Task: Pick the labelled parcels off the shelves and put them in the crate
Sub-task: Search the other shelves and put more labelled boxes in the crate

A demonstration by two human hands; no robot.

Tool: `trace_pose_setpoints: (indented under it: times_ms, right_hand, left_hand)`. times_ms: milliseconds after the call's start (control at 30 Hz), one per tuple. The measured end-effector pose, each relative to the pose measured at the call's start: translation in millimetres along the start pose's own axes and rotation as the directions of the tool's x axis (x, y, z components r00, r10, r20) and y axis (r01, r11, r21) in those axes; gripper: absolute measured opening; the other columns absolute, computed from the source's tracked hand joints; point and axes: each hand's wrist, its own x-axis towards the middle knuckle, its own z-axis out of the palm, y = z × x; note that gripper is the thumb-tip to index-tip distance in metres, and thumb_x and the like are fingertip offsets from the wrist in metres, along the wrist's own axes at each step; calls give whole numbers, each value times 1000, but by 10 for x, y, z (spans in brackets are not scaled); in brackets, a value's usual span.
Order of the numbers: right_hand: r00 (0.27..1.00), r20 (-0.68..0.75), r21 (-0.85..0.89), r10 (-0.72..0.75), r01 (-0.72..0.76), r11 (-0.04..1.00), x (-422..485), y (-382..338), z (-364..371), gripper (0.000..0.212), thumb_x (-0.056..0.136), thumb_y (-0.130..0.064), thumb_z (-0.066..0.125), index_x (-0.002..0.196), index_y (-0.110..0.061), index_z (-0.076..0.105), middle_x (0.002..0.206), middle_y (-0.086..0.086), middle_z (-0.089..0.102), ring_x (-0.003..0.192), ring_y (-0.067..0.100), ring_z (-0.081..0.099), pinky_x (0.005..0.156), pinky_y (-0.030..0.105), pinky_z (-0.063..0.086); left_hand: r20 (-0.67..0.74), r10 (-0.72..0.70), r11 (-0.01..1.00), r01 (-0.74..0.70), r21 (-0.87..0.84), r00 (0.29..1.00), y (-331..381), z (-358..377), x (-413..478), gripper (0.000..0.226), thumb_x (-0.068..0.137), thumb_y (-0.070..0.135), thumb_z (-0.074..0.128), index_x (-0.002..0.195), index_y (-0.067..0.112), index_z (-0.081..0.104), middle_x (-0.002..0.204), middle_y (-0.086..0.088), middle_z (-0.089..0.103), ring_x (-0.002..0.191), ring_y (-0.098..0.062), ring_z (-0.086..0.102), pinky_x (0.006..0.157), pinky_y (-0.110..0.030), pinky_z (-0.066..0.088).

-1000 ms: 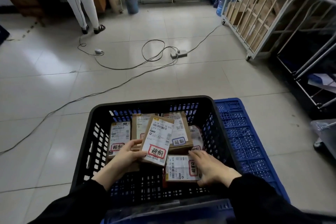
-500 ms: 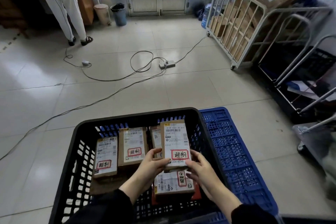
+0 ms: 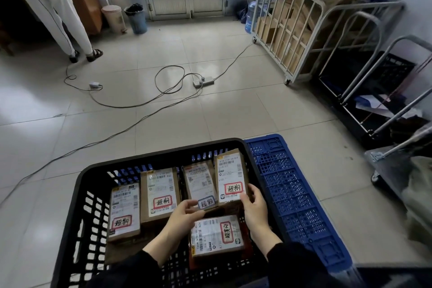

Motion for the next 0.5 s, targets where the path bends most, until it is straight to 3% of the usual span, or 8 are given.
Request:
trace_pose_setpoints:
  times_ms: [67, 200, 300, 400, 500]
  right_hand:
    - [1000, 10, -20, 20, -20, 1000, 35, 25, 20, 38, 95, -15, 48, 133, -13, 44, 105, -3, 58, 90, 8, 56, 66, 18, 47]
    - [996, 71, -13, 47, -46, 999, 107, 42, 72, 37, 95, -16, 48, 132, -16, 47, 115, 3, 62, 107, 19, 60, 89, 36, 53]
    - [988, 147, 17, 43, -46, 999, 67, 64, 198, 27, 95, -15, 48, 121, -20, 51, 107, 1, 63, 104, 19, 61, 87, 34, 54]
    - [997, 61, 90, 54, -59, 994, 98, 121, 281, 17, 95, -18, 47, 111, -22, 52, 105, 2, 63, 99, 19, 62, 83, 35, 55]
    - [992, -79, 206, 99, -81, 975, 178, 172, 265, 17, 95, -21, 48, 112, -20, 53, 99, 2, 62, 93, 20, 62, 74, 33, 54]
  left_hand:
    - [2, -12, 999, 12, -30, 1000, -20, -27, 9, 42, 86, 13, 64, 124, 13, 47, 114, -7, 57, 107, -25, 60, 98, -44, 49]
    - [-4, -25, 997, 24, -72, 1000, -51, -86, 13, 37, 87, 9, 62, 122, 11, 49, 113, -9, 59, 100, -23, 64, 83, -34, 56]
    - [-53, -3, 1000, 2, -22, 999, -86, -119, 28, 38, 88, 12, 62, 124, 12, 50, 114, -8, 59, 101, -20, 62, 81, -31, 54]
    - [-88, 37, 998, -32, 52, 995, -98, -151, 30, 34, 89, 15, 61, 122, 15, 51, 115, -5, 59, 99, -13, 59, 72, -21, 49]
    - [-96, 56, 996, -48, 77, 994, -118, -194, 40, 29, 89, 17, 61, 116, 20, 51, 113, -2, 59, 98, -10, 57, 70, -19, 47]
